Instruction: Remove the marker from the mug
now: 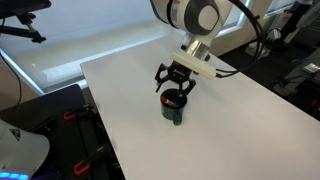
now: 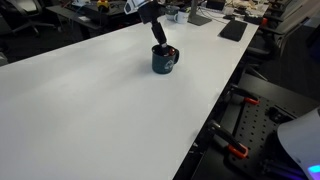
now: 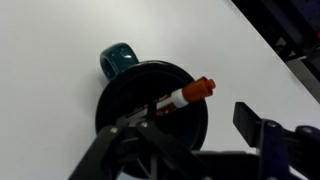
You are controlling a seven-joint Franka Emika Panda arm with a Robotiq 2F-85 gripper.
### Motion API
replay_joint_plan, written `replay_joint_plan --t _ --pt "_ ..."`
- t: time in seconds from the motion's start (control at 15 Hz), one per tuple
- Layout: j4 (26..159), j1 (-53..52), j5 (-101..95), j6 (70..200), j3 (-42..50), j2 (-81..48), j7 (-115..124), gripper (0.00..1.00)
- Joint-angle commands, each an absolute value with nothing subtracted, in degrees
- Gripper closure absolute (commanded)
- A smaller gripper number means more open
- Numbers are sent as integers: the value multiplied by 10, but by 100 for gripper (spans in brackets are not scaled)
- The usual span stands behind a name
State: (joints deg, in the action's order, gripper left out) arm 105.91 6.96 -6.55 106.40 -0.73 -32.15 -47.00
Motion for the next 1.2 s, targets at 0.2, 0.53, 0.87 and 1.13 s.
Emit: replay_joint_plan --t 0.2,0.53,0.87,1.13 --pt "1061 78 -67 1050 -2 -316 -454 0" --pt "1059 82 -66 1046 -2 -319 -453 23" --pt "1058 82 -66 1041 -2 -319 -451 59" --pt "1057 82 -66 1038 -3 -319 -449 64"
